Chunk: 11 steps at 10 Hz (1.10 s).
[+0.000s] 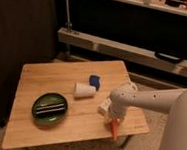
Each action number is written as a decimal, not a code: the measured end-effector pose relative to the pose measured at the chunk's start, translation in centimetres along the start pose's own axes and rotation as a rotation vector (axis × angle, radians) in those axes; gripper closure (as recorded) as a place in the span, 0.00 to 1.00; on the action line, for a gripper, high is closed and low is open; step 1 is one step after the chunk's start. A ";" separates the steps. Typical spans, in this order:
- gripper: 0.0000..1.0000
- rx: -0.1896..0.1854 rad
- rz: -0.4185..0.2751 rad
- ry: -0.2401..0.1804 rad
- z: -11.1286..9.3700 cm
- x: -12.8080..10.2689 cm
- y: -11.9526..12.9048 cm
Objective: Drag the pepper across the table
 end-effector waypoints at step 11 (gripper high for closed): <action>0.62 -0.103 -0.300 0.073 1.1 0.2 17.5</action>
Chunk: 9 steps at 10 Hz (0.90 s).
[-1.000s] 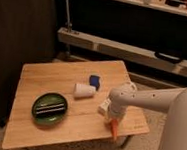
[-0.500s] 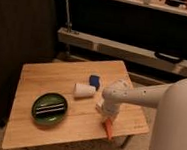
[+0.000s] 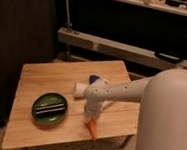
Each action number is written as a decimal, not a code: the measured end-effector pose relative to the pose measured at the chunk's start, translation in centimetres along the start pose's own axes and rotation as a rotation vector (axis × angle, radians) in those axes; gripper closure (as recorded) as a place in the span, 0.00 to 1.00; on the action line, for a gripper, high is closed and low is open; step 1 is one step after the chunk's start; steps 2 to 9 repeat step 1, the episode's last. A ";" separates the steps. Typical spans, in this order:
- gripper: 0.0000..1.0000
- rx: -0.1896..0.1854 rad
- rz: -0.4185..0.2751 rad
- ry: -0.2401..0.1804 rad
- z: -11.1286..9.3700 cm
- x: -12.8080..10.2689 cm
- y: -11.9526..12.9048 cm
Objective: Drag the pepper across the table
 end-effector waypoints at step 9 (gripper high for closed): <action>0.62 -0.017 -0.039 0.010 0.4 -0.2 1.8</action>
